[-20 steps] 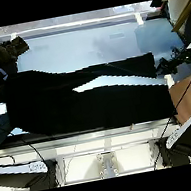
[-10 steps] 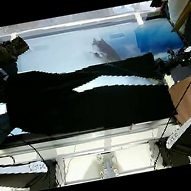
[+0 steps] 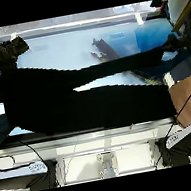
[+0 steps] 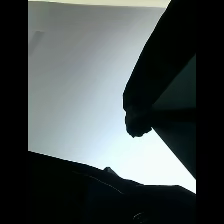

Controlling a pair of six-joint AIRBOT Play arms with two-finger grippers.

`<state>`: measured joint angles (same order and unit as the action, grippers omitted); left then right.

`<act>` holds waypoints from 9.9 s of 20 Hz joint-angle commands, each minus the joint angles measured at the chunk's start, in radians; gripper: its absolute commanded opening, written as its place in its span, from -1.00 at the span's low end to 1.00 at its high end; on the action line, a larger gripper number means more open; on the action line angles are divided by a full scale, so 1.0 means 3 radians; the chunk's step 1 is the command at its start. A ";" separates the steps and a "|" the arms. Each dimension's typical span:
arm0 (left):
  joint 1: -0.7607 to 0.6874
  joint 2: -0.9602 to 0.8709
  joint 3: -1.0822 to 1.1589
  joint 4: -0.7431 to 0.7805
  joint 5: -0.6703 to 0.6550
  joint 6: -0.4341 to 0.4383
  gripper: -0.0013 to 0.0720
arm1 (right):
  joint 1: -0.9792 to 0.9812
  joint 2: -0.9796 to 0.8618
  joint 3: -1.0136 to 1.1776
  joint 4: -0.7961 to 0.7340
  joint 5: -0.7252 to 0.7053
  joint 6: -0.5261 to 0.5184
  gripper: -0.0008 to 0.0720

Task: Fold the clothes and pants, and hang the long-sleeved shirts on hangers.

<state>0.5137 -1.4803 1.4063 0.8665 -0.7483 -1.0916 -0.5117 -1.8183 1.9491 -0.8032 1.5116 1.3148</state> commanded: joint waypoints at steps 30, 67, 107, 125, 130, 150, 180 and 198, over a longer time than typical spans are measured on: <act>-0.0488 -0.0552 0.0004 -0.0112 0.1240 0.0060 0.51 | 0.0568 -0.0955 0.0282 -0.0413 -0.2486 0.1286 0.12; 0.0635 0.1573 -0.3421 -0.0764 0.0807 0.0053 0.39 | -0.0286 0.2714 -0.1537 -0.0655 -0.0193 0.0347 0.15; 0.0605 0.1255 -0.3151 -0.0985 0.0690 0.0263 -0.91 | -0.0327 0.2716 -0.1542 -0.1542 0.0245 0.0168 0.15; 0.0627 0.1498 -0.2988 -0.0720 0.0587 0.0261 -0.91 | -0.2090 0.2191 -0.4247 -0.1036 -0.0161 -0.0562 0.14; 0.0627 0.1498 -0.2988 -0.0720 0.0589 0.0262 -0.91 | -0.2090 0.1850 -0.4248 -0.1094 -0.0431 -0.0562 0.14; 0.0627 0.1497 -0.2988 -0.0718 0.0589 0.0262 -0.91 | -0.2032 0.1615 -0.4359 -0.0799 -0.0443 -0.0787 -0.21; 0.0627 0.2337 -0.2035 0.0327 -0.0228 -0.0121 -0.92 | -0.2032 0.2773 -0.3274 0.0043 0.0223 -0.0930 -0.95; 0.0134 0.2190 -0.1638 0.2260 -0.1291 -0.1003 -0.92 | -0.0256 0.2196 -0.2471 -0.0247 -0.1535 -0.0145 -0.96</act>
<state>0.6018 -0.7387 0.9138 1.4307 -1.1130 -1.3804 -0.7525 -1.0508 1.1980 -0.8436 1.2774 1.1801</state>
